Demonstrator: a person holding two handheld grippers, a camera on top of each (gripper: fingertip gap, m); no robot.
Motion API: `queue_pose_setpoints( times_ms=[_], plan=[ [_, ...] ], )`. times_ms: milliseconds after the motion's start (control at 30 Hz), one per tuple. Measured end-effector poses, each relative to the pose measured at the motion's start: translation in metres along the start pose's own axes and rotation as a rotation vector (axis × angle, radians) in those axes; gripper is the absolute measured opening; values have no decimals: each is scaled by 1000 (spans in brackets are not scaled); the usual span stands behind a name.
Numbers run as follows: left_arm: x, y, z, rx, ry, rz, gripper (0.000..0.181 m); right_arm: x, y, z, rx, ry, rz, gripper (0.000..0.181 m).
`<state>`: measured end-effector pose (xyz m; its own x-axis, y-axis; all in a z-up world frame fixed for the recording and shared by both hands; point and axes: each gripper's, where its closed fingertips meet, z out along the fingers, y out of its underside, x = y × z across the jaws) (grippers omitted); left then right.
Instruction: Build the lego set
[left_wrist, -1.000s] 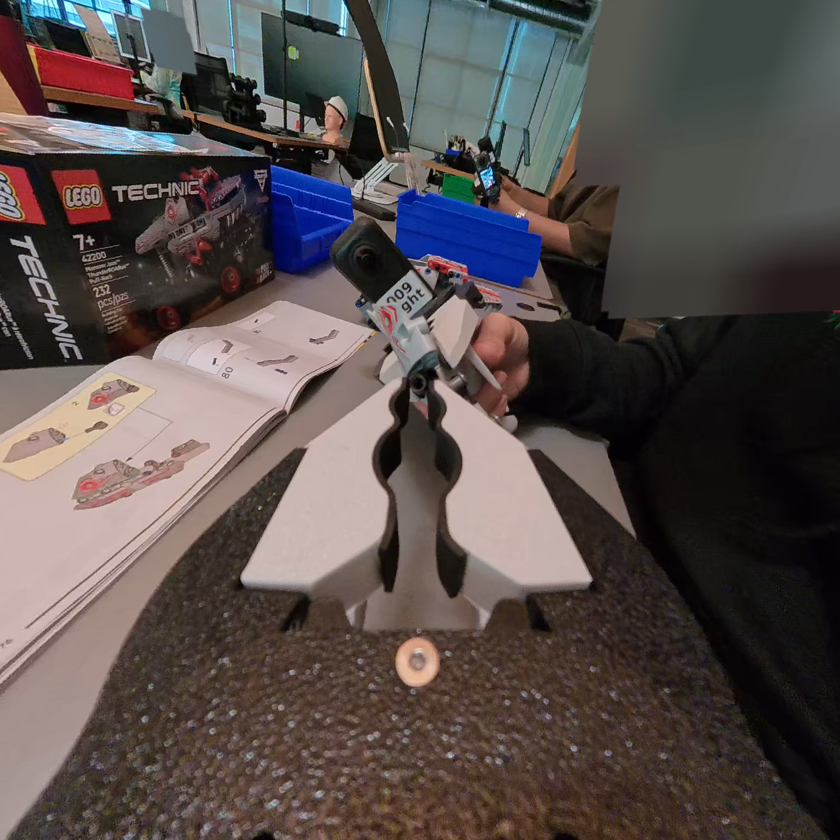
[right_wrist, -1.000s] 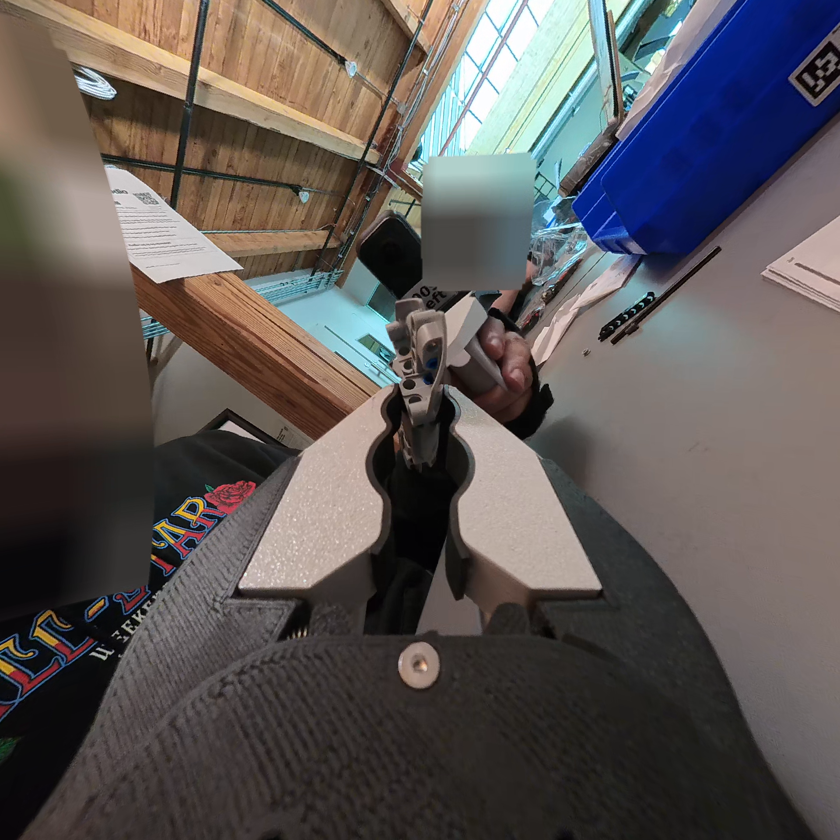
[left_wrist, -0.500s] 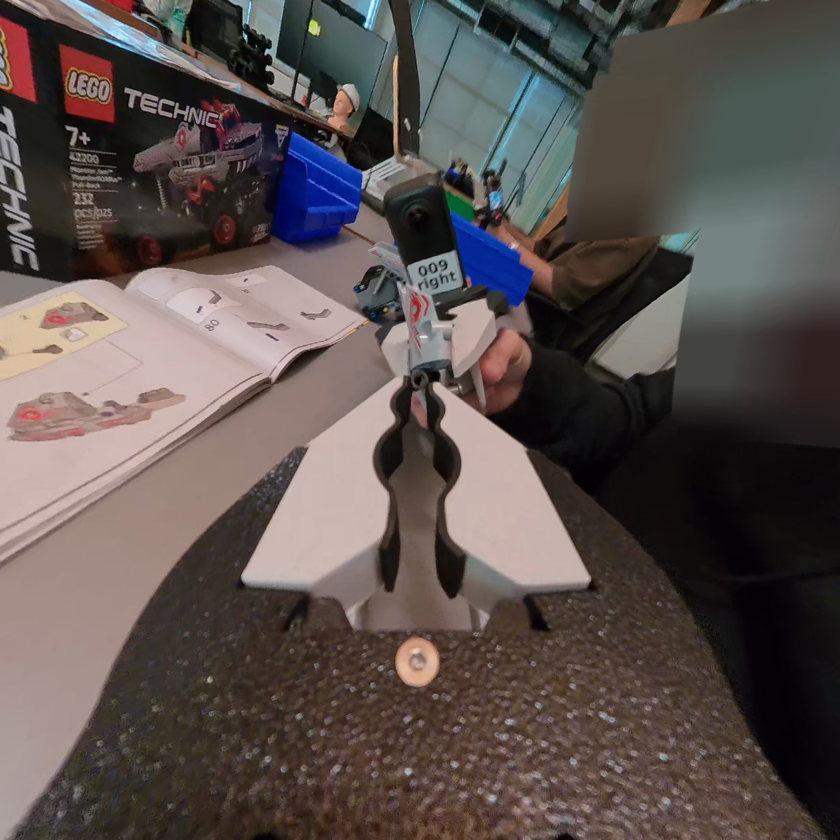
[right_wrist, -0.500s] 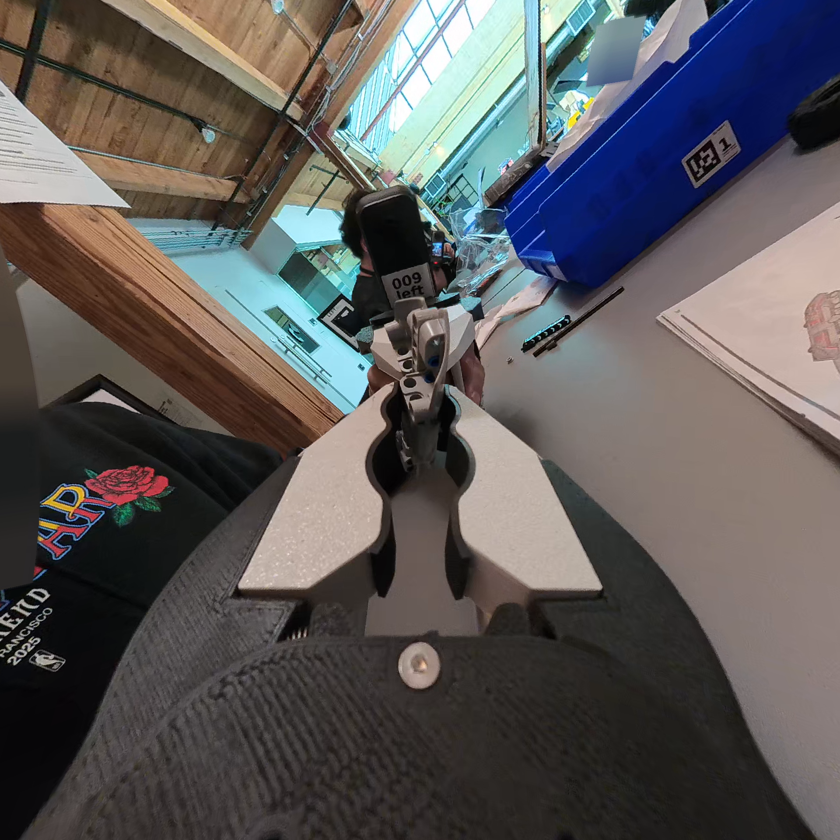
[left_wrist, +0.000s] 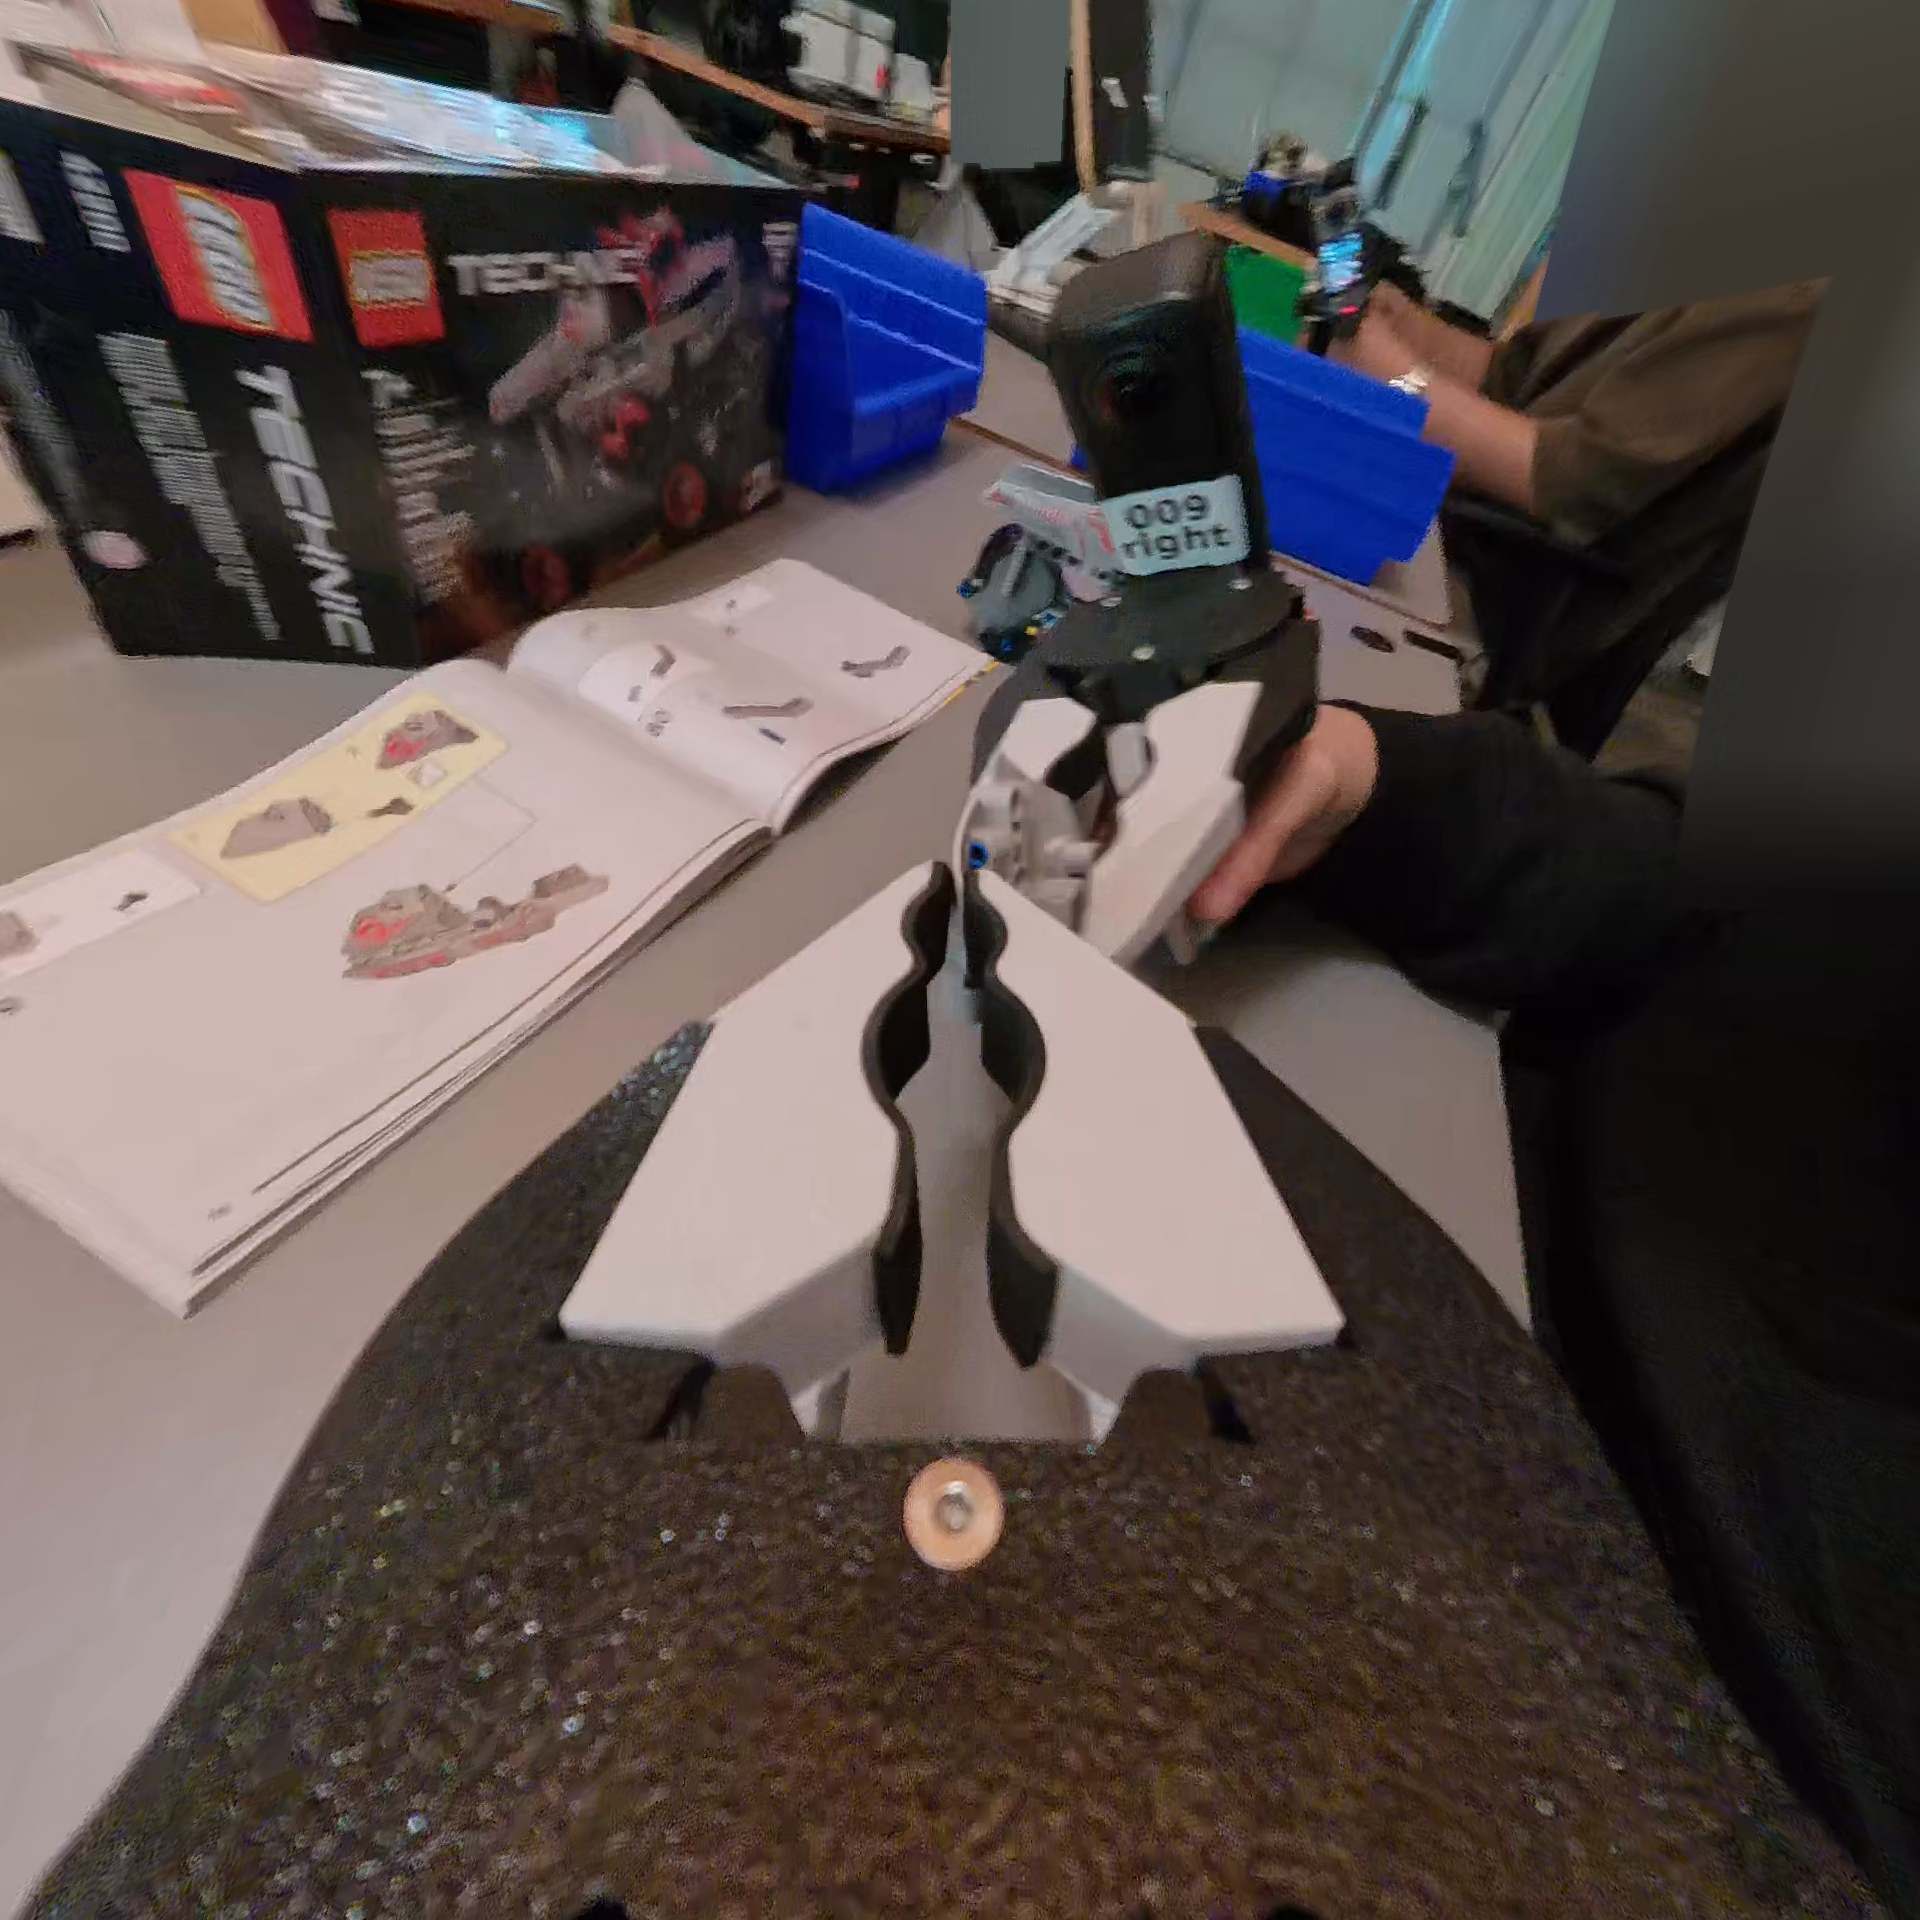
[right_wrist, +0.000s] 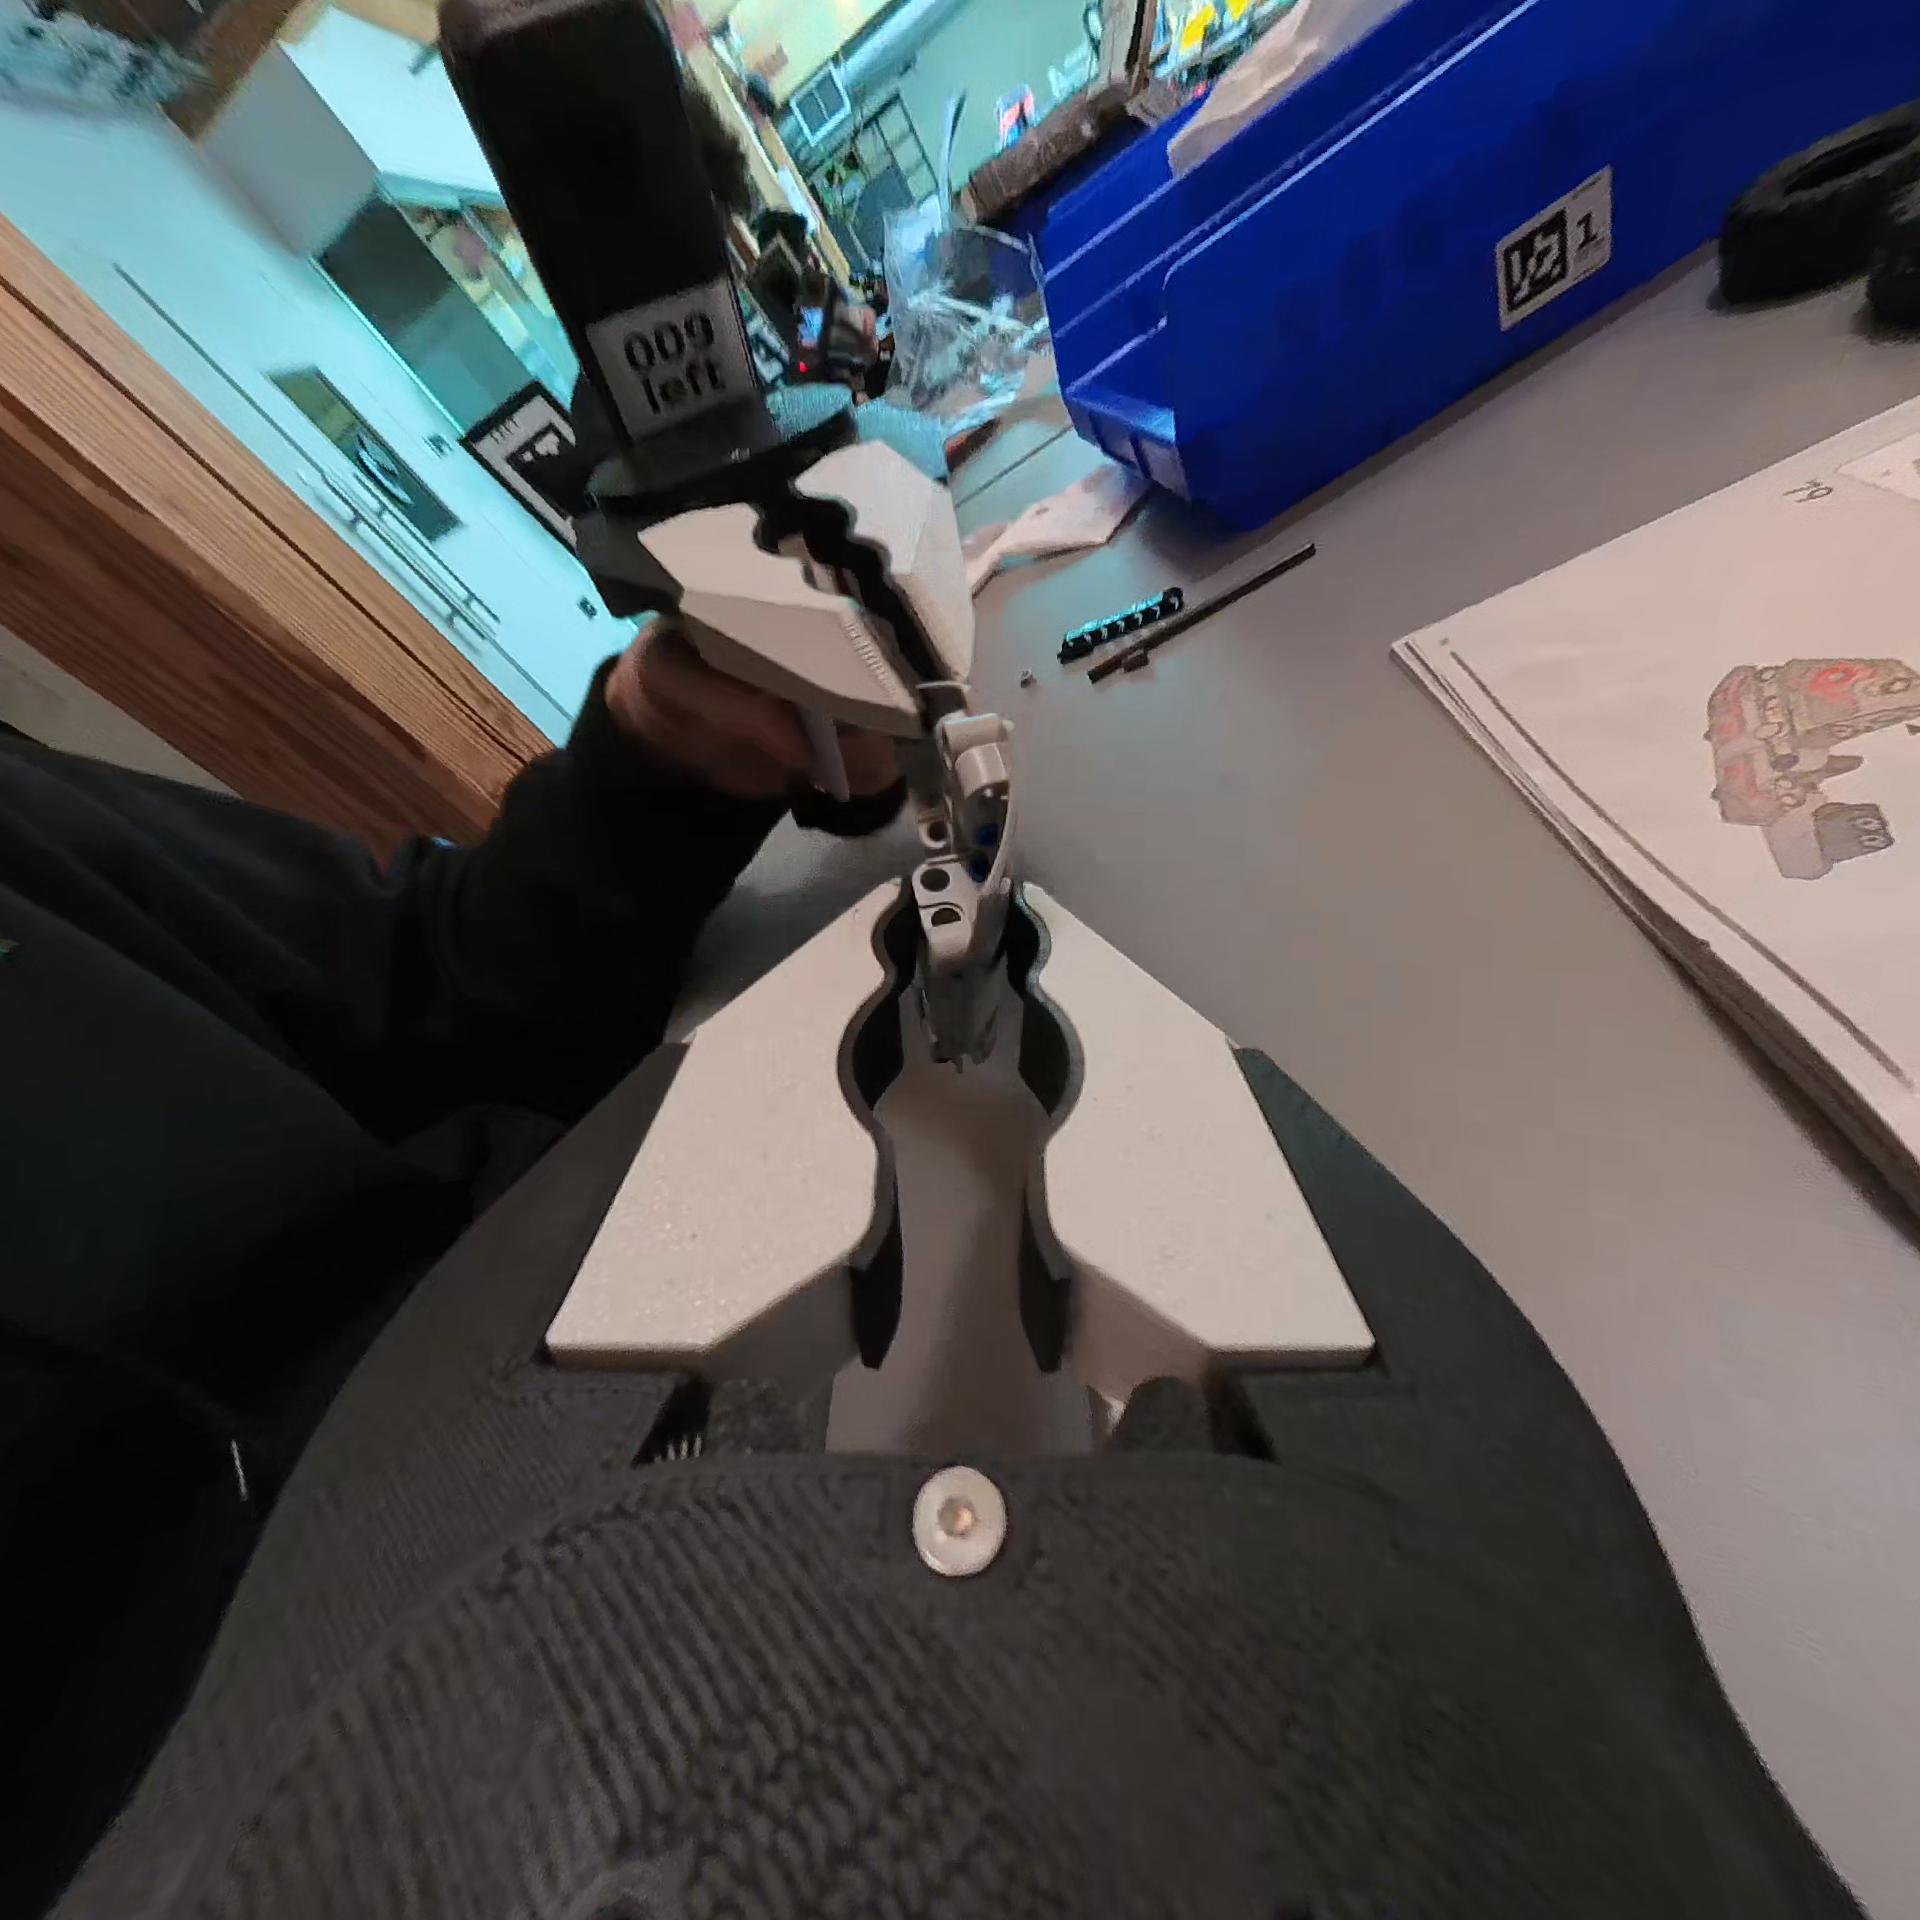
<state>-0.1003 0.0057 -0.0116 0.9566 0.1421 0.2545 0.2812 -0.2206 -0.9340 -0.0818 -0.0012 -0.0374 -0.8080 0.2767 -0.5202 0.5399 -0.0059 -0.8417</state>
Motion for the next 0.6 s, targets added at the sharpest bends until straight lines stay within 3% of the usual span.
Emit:
queue_pose_setpoints(
  times_ms=[200,267,533,600],
  plan=[
    [-6,-5,-8,70,39,-120,0,-10,-16,-4,98,-61,-48,24],
    [-7,-4,-6,68,31,-133,0,-1,-22,-8,138,1,-57,42],
    [-6,-5,0,42,-45,-55,0,3,-31,-15,200,10,-32,34],
    [-1,-3,4,25,-40,-29,0,-1,-34,-15,220,-8,-33,24]
  ],
)
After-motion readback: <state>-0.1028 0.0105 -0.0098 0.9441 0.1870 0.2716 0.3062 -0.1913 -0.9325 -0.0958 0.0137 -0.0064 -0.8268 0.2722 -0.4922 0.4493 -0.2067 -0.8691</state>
